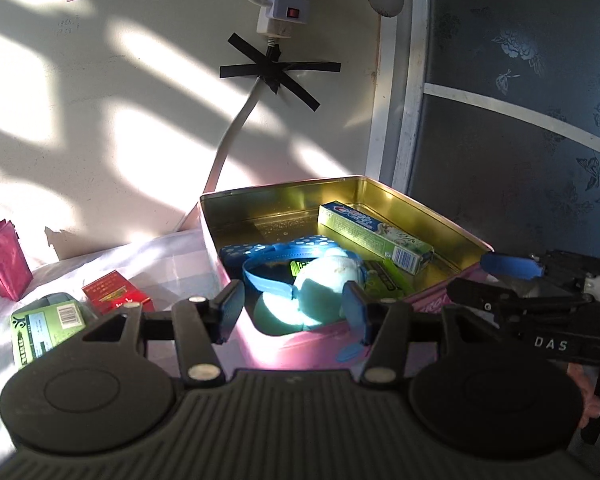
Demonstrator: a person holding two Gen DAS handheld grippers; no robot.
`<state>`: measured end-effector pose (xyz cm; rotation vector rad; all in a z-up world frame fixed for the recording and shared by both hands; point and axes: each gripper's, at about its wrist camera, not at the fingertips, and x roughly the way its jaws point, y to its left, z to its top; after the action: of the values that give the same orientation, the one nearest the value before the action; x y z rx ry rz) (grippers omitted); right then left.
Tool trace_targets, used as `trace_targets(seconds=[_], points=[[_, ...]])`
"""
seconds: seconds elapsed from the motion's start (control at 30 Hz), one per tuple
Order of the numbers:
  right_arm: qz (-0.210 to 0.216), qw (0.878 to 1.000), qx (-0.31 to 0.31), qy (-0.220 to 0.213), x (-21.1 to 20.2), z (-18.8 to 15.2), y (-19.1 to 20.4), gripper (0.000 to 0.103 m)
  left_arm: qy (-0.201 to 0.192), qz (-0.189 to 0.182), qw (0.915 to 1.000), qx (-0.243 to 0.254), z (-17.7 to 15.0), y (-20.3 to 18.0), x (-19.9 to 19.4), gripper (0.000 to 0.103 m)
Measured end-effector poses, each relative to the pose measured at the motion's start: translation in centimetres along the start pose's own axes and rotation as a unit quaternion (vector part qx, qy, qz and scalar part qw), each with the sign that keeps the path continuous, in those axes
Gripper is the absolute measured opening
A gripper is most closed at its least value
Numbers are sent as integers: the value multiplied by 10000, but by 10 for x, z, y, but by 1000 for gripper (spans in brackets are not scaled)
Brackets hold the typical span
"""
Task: Organize objects
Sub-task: 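Withdraw the right gripper from the tin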
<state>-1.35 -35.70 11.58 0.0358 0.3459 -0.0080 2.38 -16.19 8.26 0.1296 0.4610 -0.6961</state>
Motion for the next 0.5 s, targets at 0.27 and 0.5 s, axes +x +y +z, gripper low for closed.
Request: trace_targets(seconds=[0.27, 0.5], points=[[405, 9988, -25, 283, -16, -22, 55, 53, 491, 687, 9958, -367, -59, 44, -16, 57], [871, 9944, 61, 589, -6, -39, 103, 53, 374, 1063, 9924, -488, -87, 76, -38, 56]])
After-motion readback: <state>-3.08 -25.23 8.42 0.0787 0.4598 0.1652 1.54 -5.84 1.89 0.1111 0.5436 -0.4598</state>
